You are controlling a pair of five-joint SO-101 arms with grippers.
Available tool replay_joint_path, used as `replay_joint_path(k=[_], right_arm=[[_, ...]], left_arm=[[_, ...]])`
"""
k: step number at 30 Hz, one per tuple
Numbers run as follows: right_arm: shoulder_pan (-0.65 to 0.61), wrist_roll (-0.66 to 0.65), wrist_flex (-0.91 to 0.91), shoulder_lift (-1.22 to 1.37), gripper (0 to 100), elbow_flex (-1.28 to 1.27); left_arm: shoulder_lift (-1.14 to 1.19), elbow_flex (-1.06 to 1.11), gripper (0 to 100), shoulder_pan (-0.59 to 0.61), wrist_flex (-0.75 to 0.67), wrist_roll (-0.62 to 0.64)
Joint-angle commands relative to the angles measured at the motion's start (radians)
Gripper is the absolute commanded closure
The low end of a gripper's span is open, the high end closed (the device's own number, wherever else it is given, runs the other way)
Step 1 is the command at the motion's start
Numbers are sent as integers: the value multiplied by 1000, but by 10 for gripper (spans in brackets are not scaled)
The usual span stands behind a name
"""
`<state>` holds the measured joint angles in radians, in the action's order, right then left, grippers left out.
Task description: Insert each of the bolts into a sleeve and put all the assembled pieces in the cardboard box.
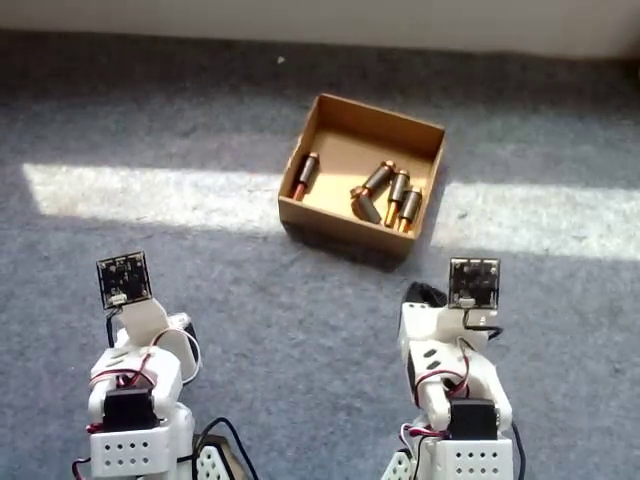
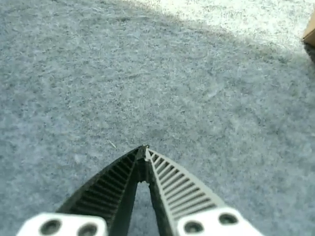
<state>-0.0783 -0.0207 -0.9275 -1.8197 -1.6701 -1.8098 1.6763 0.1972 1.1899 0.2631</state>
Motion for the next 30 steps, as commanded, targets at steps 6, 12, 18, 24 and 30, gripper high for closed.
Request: replay_joint_path(k=[6,12,18,24,30], right_arm=[[16,8,-329,-16,993,-145],[16,8,-323,-16,993,-145],[16,8,-323,-16,993,-145],[16,8,-323,-16,993,-145],[16,8,-323,-16,993,-145]], left_arm=[[-5,19,970,12,127,-14],[-5,19,970,12,129,-14],[-5,19,970,12,129,-14],[-5,19,969,12,129,-14],[-5,19,969,12,129,-14]])
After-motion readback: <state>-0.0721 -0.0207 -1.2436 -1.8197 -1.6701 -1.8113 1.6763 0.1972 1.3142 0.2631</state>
